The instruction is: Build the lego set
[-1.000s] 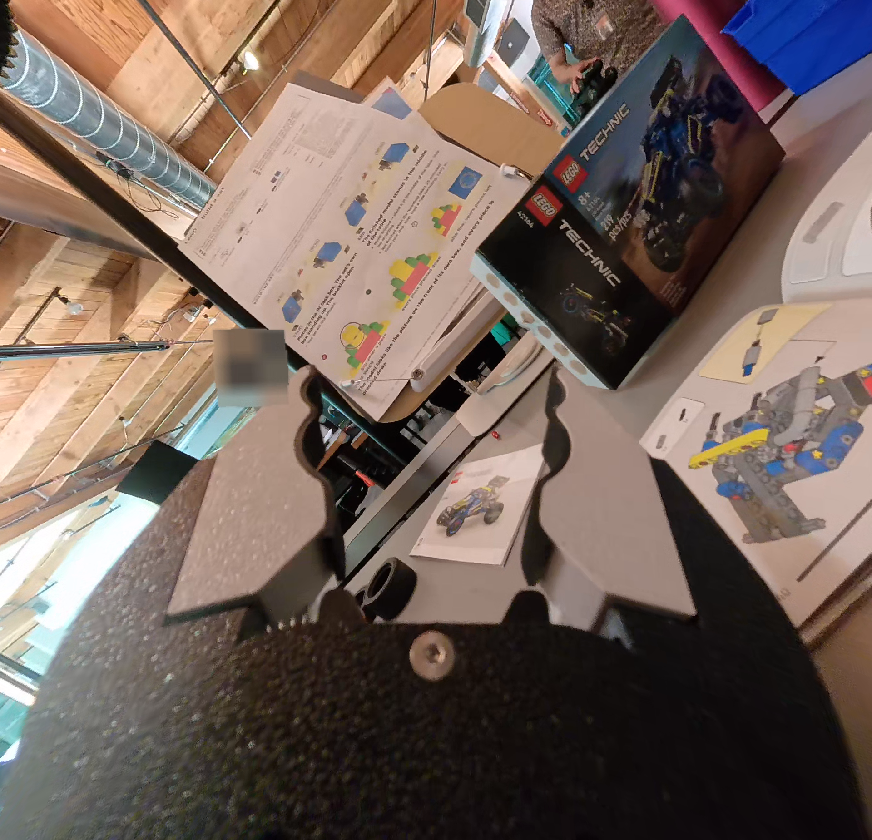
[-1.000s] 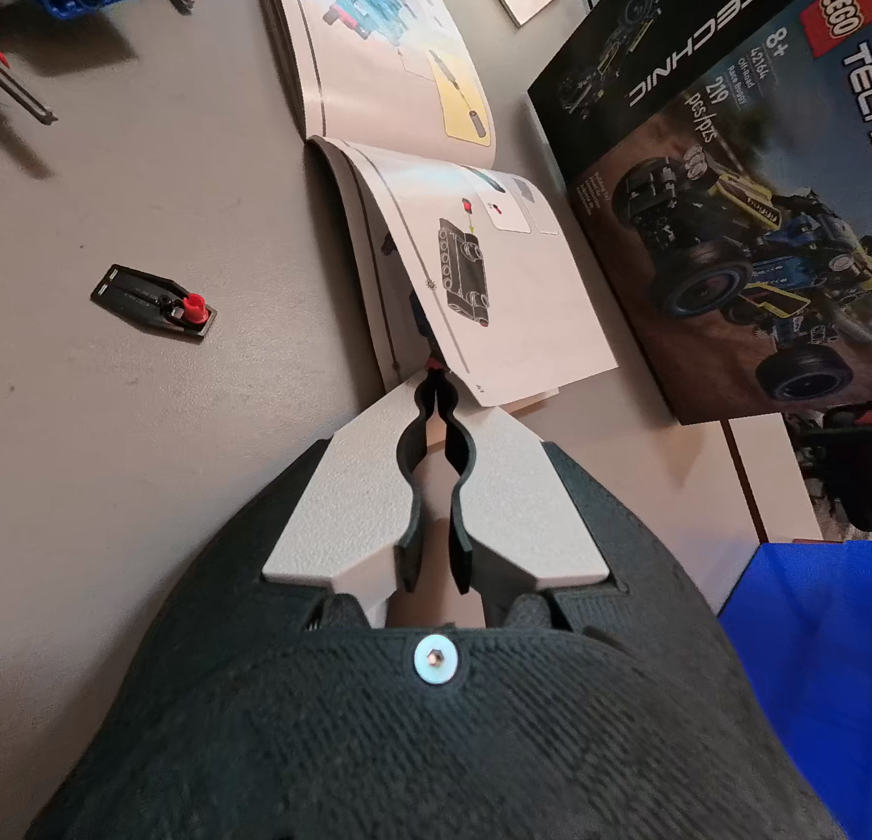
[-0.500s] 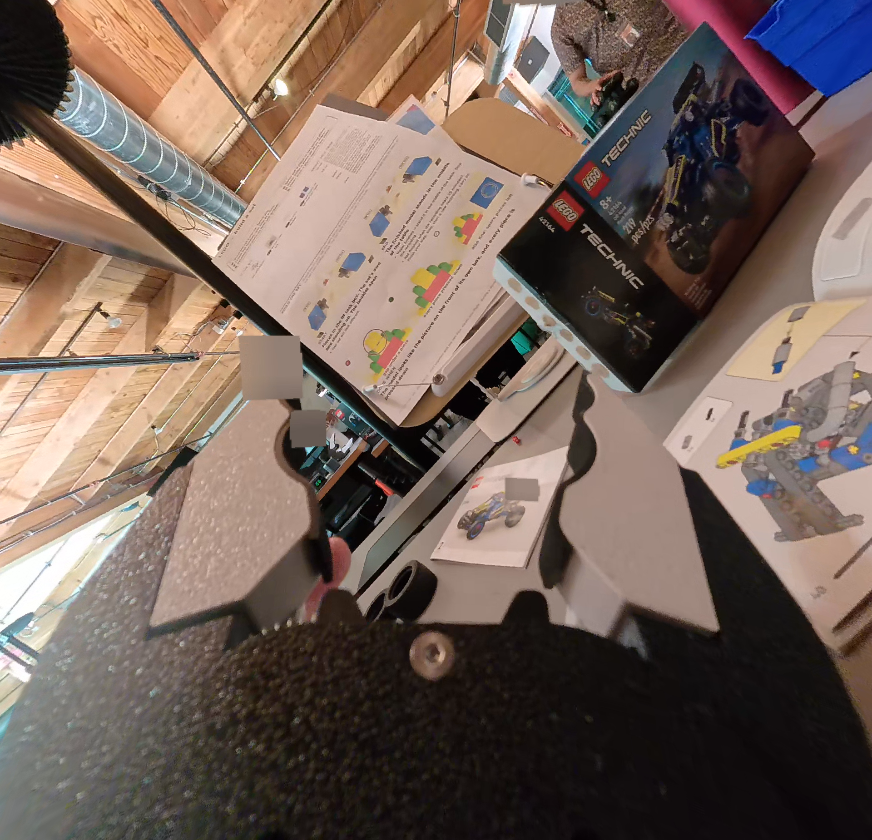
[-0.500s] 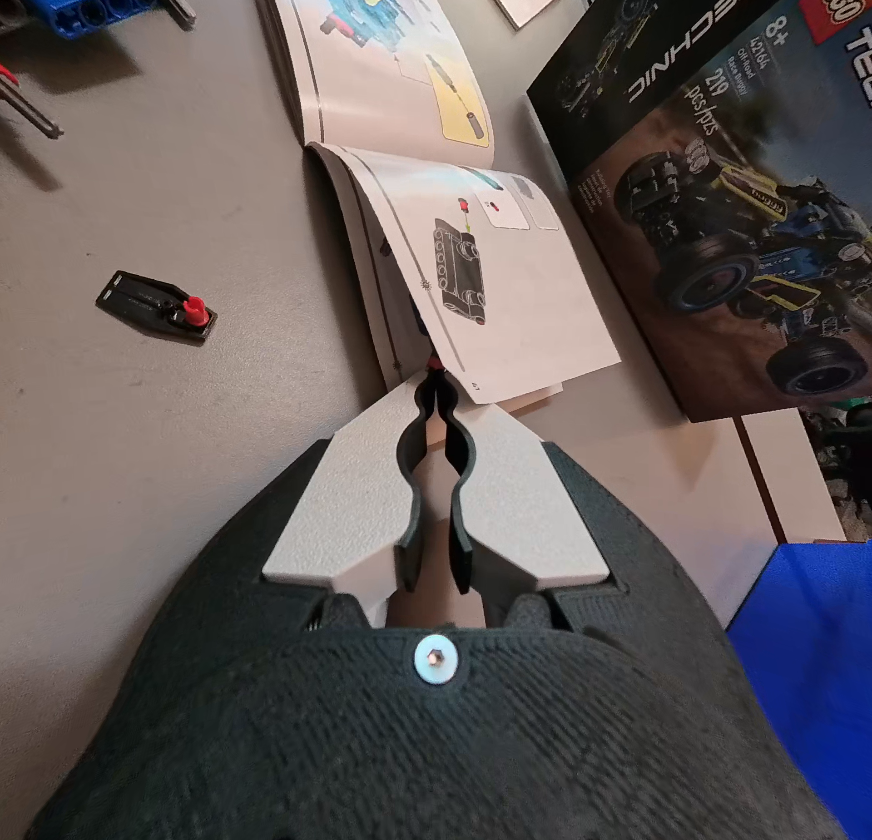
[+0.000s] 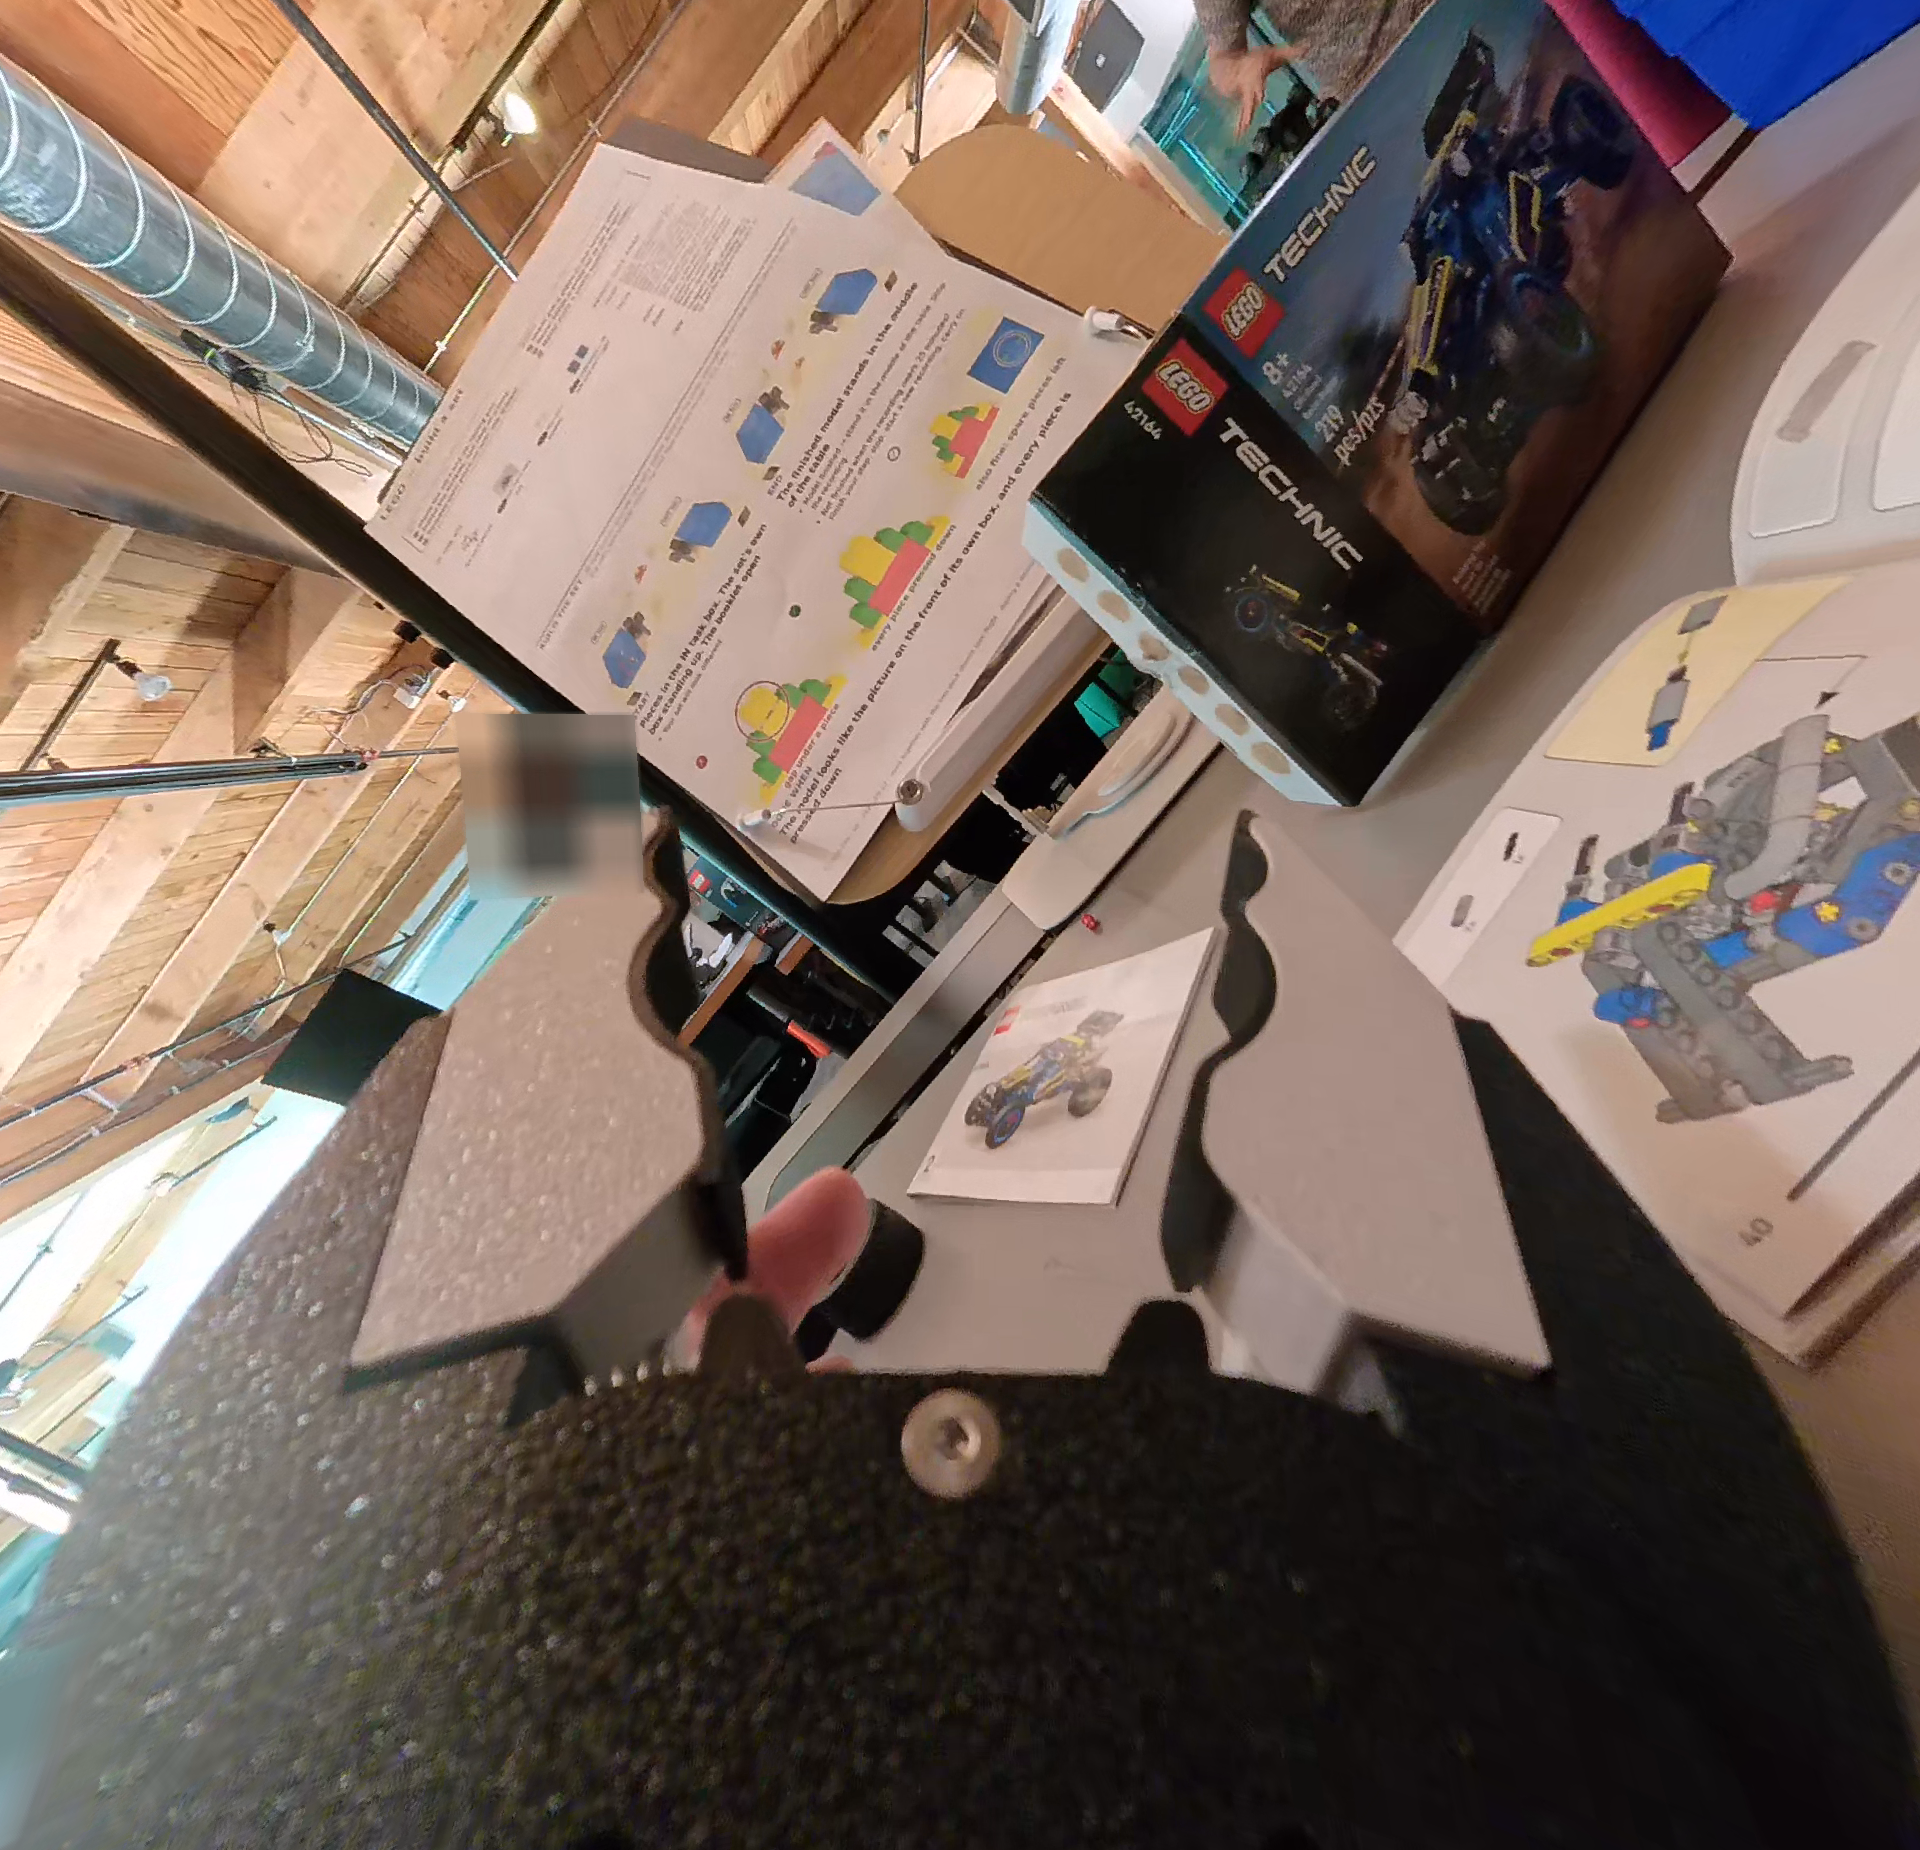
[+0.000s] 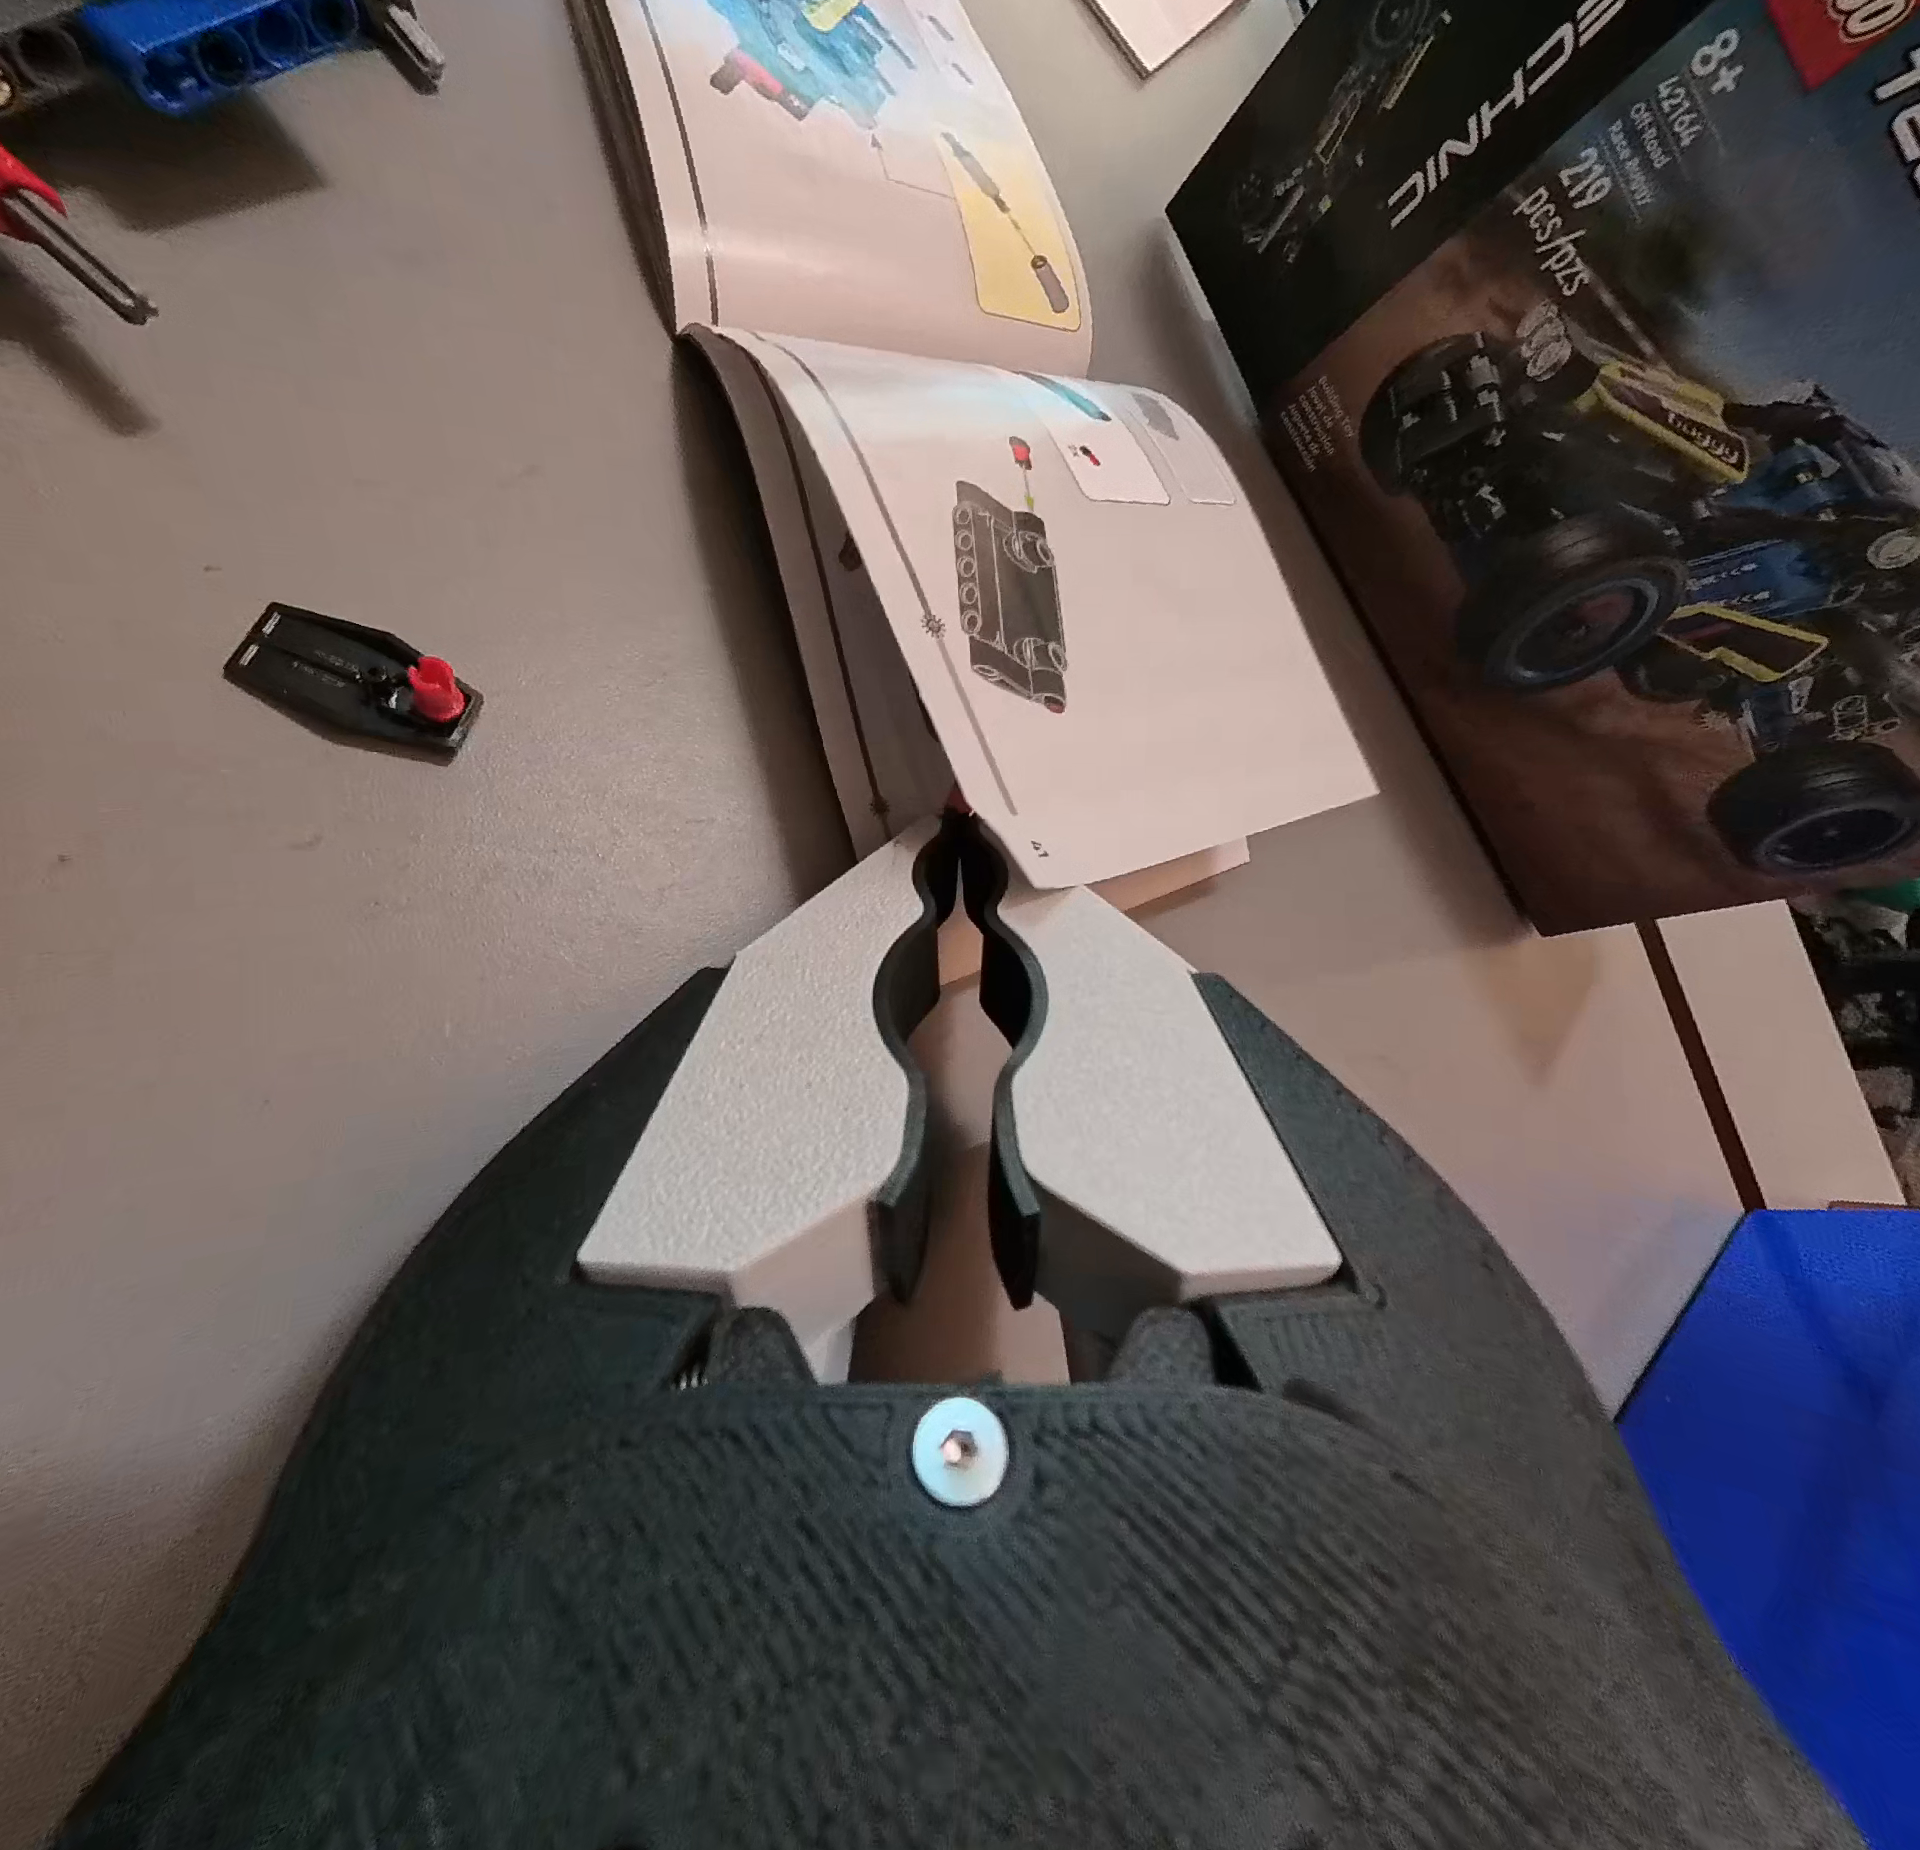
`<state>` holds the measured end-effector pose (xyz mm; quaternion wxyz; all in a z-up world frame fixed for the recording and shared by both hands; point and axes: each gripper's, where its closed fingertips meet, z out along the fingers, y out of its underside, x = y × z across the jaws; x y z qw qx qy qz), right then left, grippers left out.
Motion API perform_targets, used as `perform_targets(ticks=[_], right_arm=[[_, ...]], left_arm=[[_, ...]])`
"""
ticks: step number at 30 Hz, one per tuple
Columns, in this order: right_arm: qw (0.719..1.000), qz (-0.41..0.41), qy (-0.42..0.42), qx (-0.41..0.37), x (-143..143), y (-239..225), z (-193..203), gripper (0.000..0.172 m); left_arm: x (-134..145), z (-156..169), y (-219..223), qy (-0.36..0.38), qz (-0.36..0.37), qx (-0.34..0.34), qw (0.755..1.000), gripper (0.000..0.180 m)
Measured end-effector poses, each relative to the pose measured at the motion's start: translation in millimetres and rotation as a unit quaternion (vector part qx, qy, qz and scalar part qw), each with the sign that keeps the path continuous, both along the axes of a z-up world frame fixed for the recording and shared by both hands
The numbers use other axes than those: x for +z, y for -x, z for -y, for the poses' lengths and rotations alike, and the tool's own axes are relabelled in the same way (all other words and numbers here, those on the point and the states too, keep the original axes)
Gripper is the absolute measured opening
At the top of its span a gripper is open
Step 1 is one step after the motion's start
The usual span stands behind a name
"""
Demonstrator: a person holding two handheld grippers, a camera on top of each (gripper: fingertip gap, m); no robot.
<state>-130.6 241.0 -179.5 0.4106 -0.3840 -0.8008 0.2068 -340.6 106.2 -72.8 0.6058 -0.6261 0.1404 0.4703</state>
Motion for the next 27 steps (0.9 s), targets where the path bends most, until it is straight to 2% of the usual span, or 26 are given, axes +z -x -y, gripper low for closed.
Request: perform_targets(ticks=[11, 14, 18, 27], right_arm=[[1.0, 0.003, -0.001, 0.0, -1, 0, 0, 0.0], [1.0, 0.004, -0.006, 0.001, -1, 0, 0, 0.0], [1.0, 0.006, -0.005, 0.001, -1, 0, 0, 0.0], [1.0, 0.003, 0.003, 0.003, 0, 0, 0, 0.0]], left_arm=[[-1, -1, -6, 0.003, 0.007, -0.014, 1.0, 0.091], [1, 0, -12, -0.009, 0.023, -0.033, 0.999, 0.085], [-5, -1, -11, 0.002, 0.036, -0.038, 0.999, 0.067], [-14, -3, -12, 0.021, 0.046, -0.049, 0.998, 0.052]])
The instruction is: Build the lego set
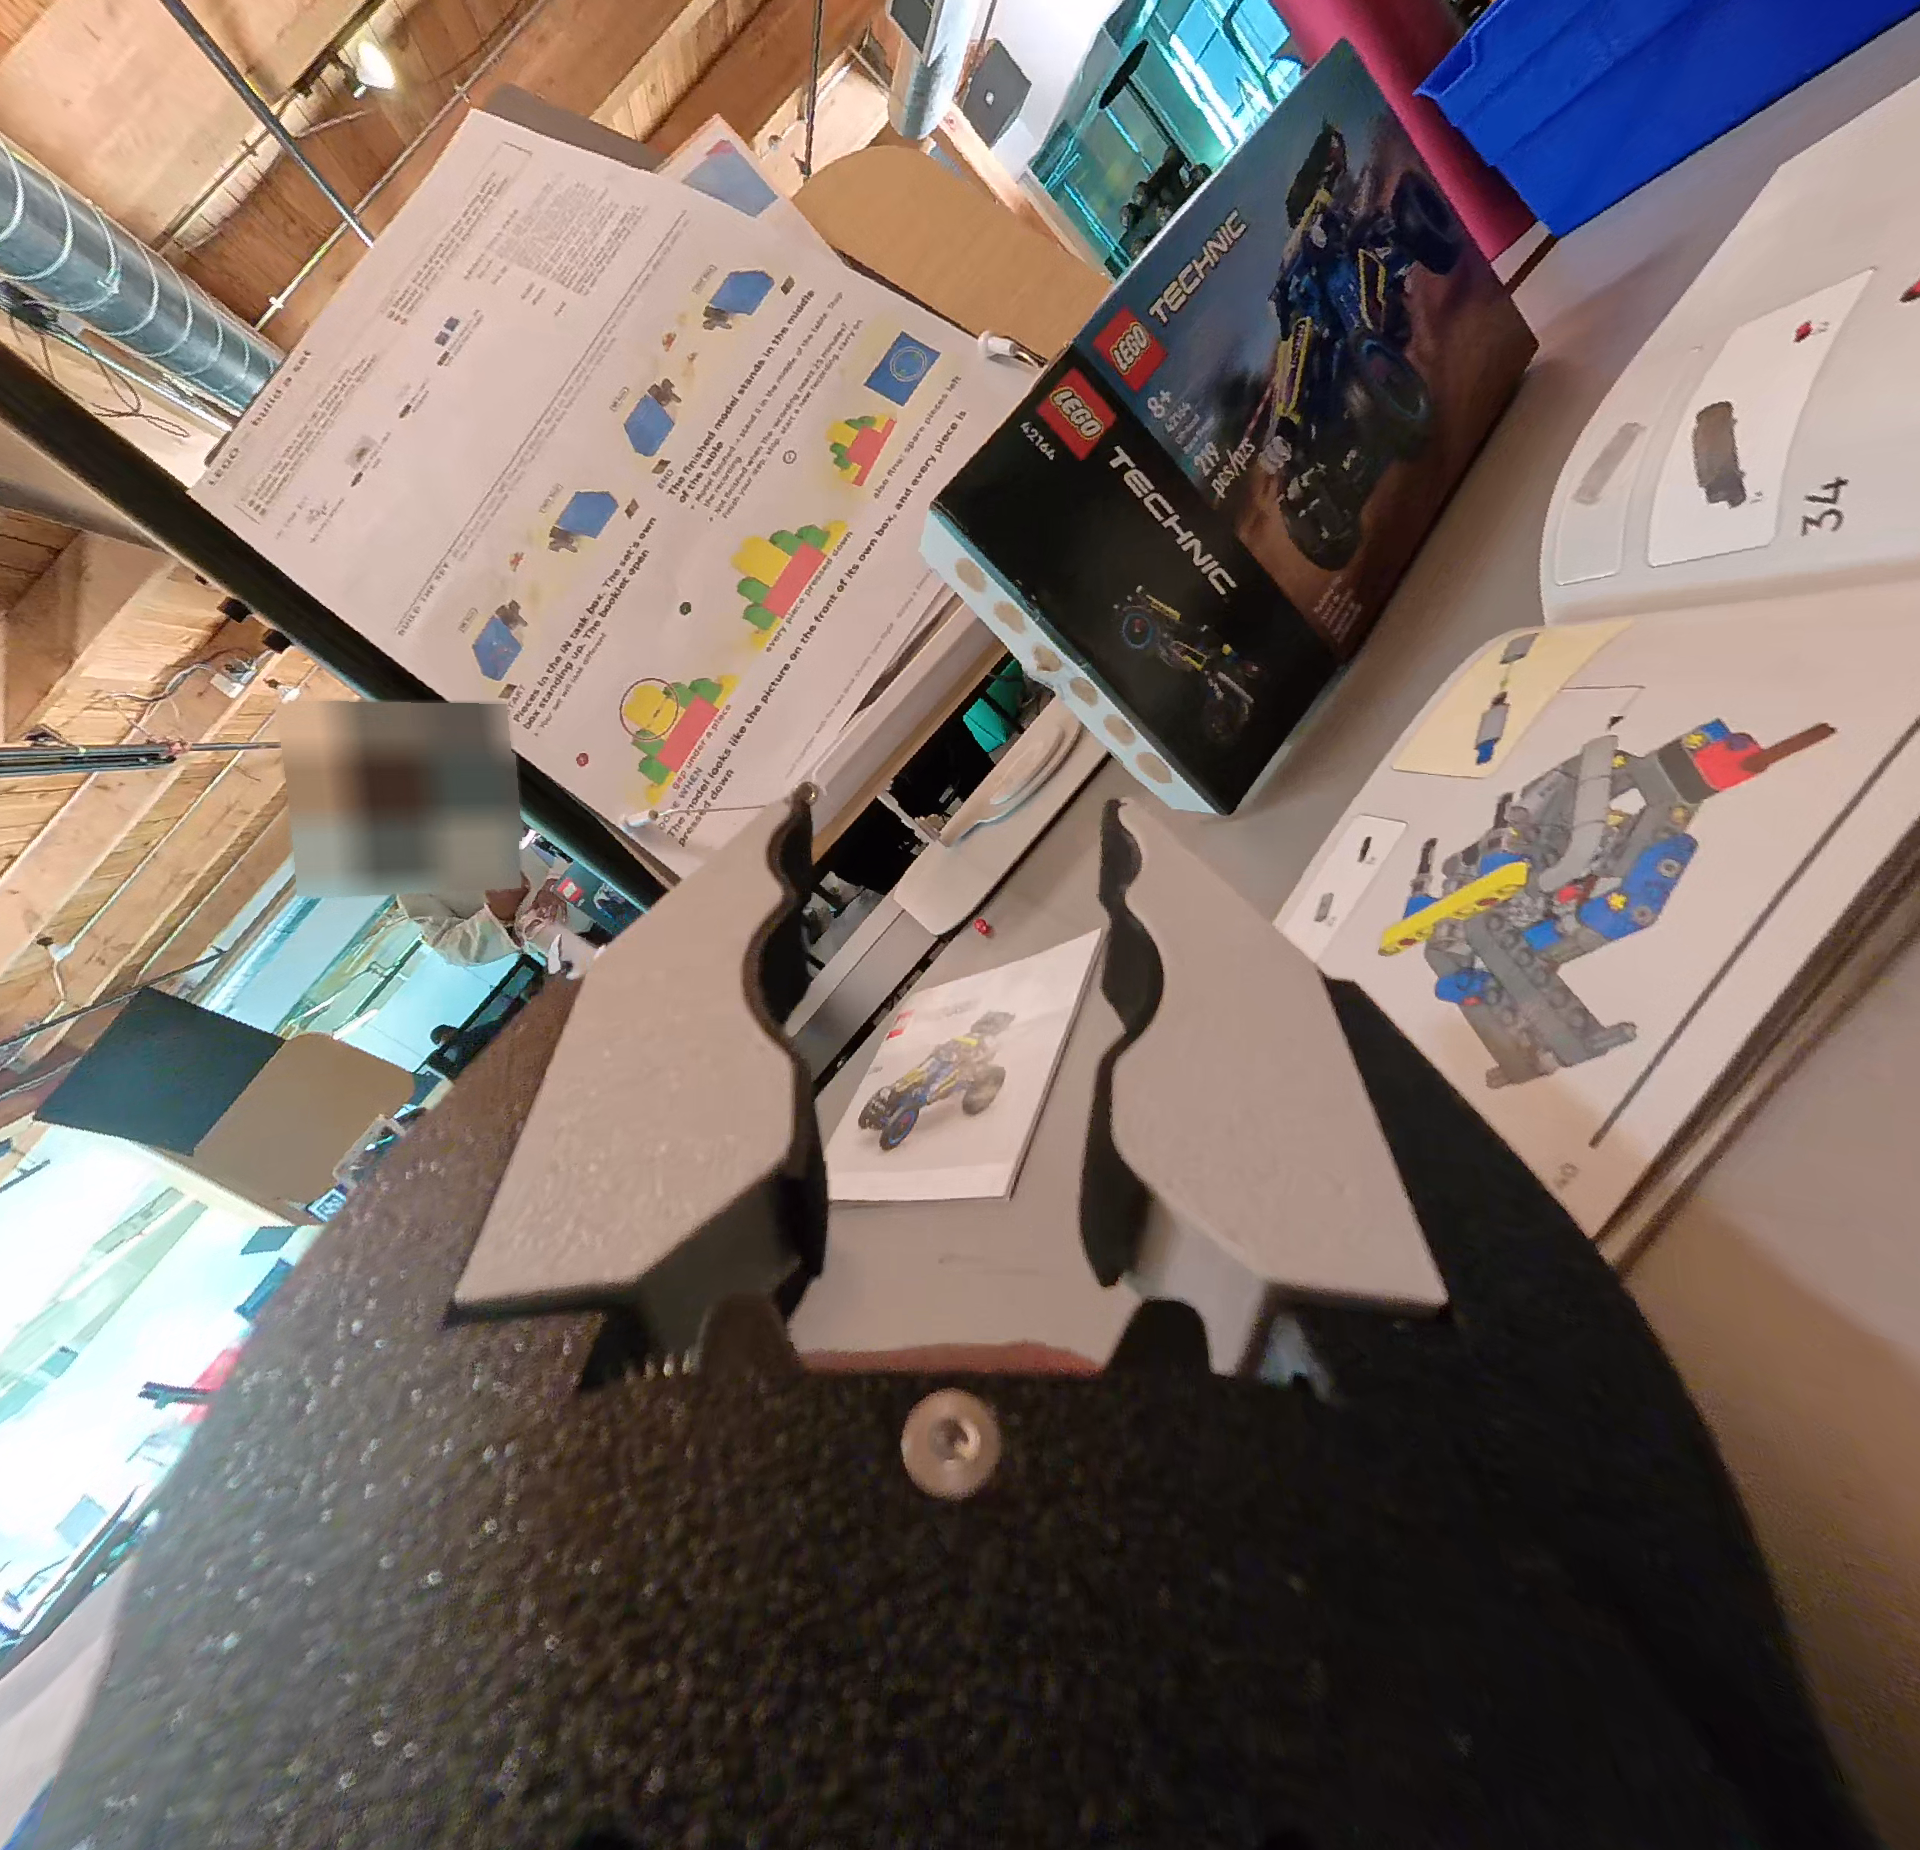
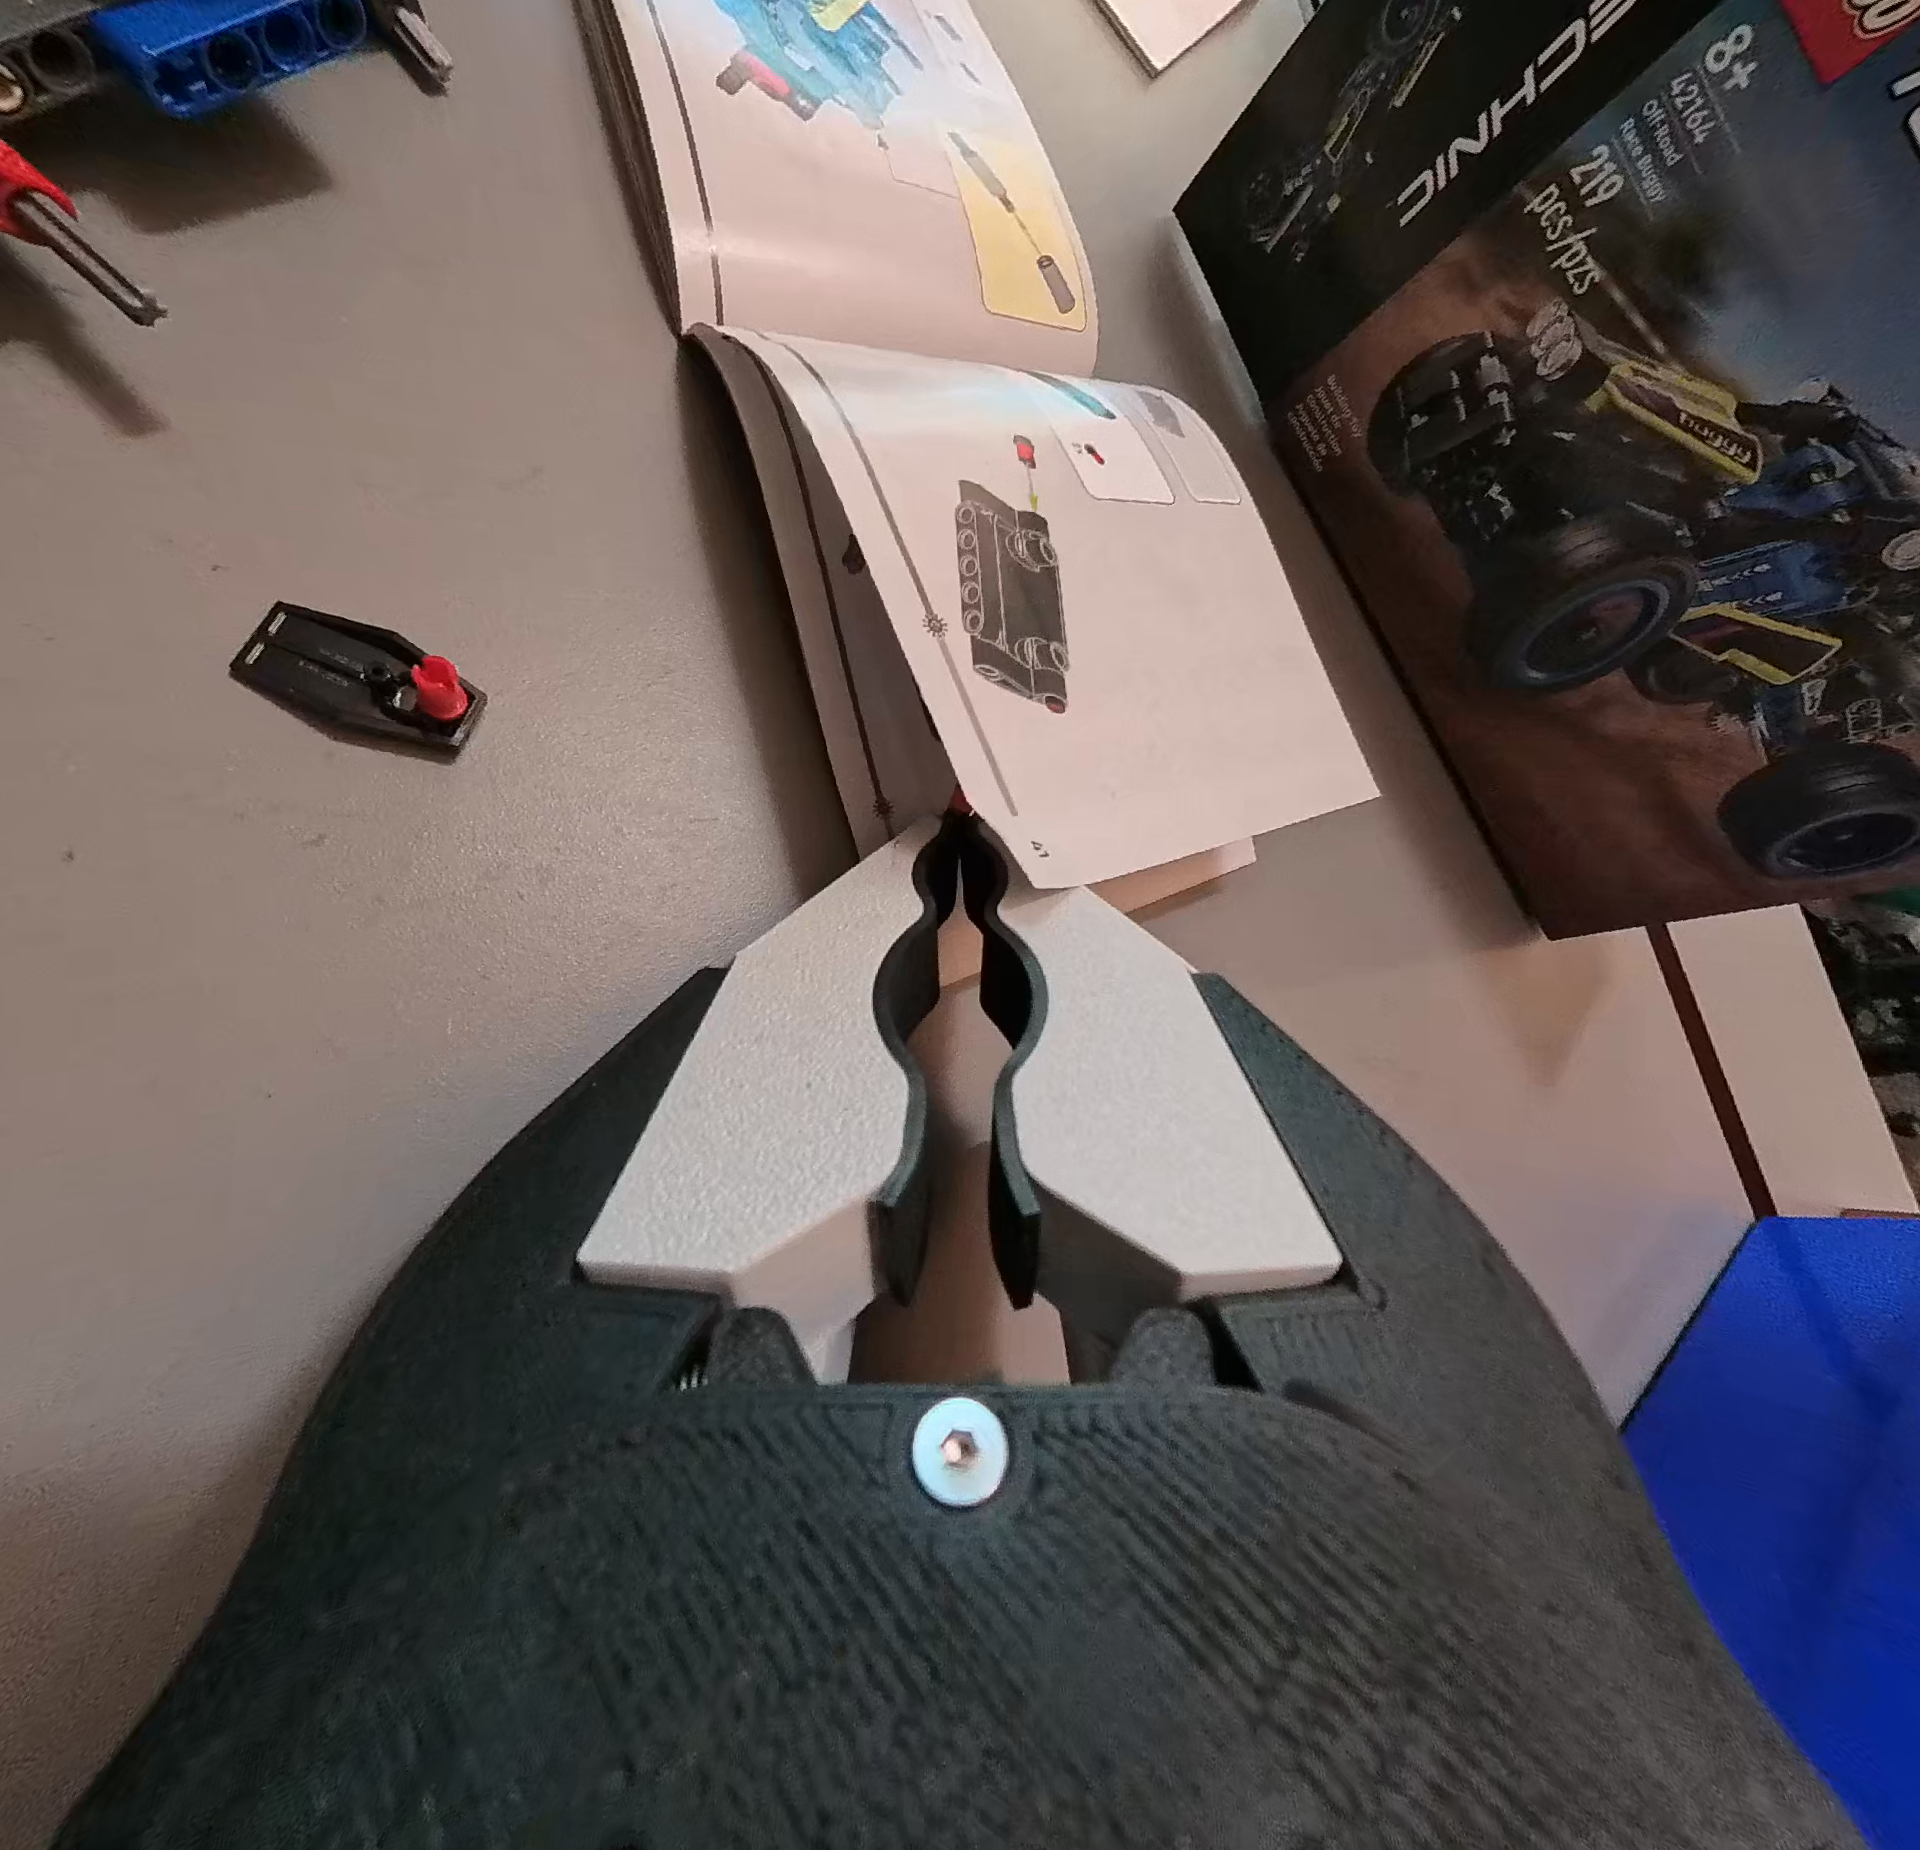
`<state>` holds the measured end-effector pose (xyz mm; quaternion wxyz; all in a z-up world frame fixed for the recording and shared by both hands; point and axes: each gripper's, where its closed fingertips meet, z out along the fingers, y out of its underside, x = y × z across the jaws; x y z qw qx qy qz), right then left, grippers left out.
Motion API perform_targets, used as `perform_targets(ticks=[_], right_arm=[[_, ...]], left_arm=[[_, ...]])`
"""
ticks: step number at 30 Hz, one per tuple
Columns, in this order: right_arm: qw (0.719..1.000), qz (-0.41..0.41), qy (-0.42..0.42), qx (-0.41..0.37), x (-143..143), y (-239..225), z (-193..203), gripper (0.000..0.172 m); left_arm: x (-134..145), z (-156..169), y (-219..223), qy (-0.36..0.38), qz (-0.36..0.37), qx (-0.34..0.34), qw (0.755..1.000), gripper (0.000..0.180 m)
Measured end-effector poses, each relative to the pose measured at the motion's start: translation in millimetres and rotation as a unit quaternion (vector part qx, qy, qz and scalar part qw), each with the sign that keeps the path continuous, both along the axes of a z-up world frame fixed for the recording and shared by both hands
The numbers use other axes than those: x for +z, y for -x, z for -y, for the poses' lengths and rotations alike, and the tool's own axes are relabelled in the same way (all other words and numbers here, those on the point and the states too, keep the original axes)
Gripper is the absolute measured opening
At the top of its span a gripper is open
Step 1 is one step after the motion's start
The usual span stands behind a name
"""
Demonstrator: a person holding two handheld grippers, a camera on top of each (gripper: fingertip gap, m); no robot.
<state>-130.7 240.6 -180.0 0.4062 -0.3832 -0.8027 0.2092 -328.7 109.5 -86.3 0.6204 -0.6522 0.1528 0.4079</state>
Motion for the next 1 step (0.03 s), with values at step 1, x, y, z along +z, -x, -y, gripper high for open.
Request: perform_targets(ticks=[1], right_arm=[[1.0, -0.001, 0.003, 0.0, 0.3, 0.0, 0.0, 0.0]], left_arm=[[-0.9, -0.3, 0.5, 0.002, 0.002, 0.0, 1.0, 0.051]])
